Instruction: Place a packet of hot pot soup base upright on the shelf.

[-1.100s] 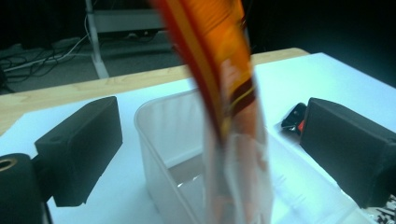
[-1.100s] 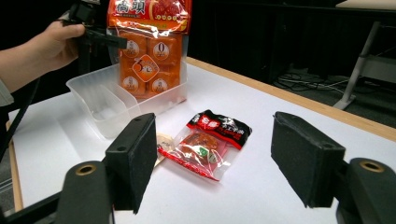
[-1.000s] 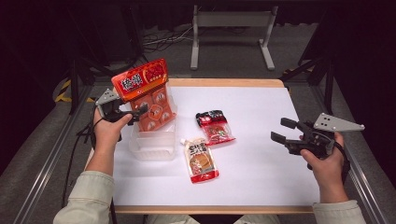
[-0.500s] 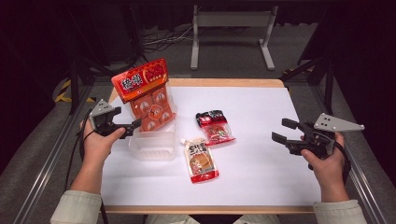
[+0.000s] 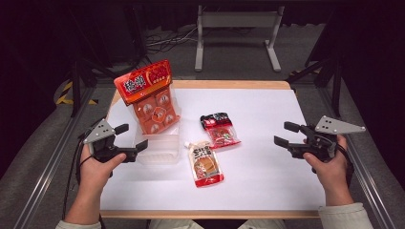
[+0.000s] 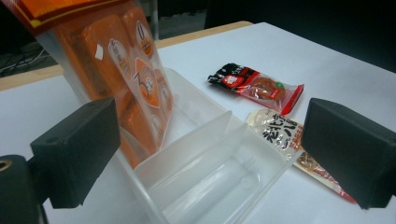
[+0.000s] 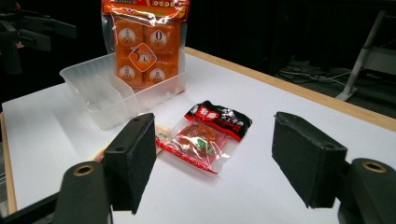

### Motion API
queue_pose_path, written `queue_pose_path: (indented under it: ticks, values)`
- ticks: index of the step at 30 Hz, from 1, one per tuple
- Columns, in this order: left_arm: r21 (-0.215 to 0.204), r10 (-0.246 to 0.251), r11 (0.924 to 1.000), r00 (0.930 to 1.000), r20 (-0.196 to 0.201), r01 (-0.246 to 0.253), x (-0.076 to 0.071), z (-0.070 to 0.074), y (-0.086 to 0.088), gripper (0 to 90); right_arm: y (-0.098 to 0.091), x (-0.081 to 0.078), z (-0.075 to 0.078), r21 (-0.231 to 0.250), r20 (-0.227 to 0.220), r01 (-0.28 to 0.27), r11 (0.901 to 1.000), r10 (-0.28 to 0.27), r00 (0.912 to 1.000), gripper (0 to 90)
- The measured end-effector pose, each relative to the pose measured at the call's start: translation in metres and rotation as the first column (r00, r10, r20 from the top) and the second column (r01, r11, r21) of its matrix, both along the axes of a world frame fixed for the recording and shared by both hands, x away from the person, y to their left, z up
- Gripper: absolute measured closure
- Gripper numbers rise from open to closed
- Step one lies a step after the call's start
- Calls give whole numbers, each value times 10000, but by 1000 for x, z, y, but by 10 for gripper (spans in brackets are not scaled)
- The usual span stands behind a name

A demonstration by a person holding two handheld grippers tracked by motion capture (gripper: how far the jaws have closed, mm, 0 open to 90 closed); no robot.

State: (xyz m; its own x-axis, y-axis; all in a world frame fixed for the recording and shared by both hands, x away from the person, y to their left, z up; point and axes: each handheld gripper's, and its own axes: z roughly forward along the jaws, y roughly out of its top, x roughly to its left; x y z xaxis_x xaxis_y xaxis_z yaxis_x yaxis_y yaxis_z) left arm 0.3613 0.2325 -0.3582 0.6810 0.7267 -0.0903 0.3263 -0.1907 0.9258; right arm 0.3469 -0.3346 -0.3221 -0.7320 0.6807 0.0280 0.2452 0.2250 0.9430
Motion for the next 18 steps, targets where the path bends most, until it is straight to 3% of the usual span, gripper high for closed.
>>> queue_pose_path:
  ticks: [6,9,12,16,18]
  values:
    - [-93,53,9999,9999,-94,-54,-4,2,3,56,7,8,-3,-71,-2,57,10000,-57,10000,318]
    - [-209,220,9995,9997,-56,-221,-5,2,7,59,15,18,-5,24,-478,-41,10000,42,9988,312]
    - [-277,490,9984,9987,105,-487,-6,-1,10,71,22,28,-7,112,-458,-202,9997,207,9987,318]
    - [-309,397,9987,9992,-31,-398,-8,-4,12,70,35,45,-8,-422,-521,-99,9991,77,9986,336]
    - [-290,342,9990,9994,-83,-345,-10,-5,12,70,41,53,-9,-455,-591,-75,9989,48,9982,361]
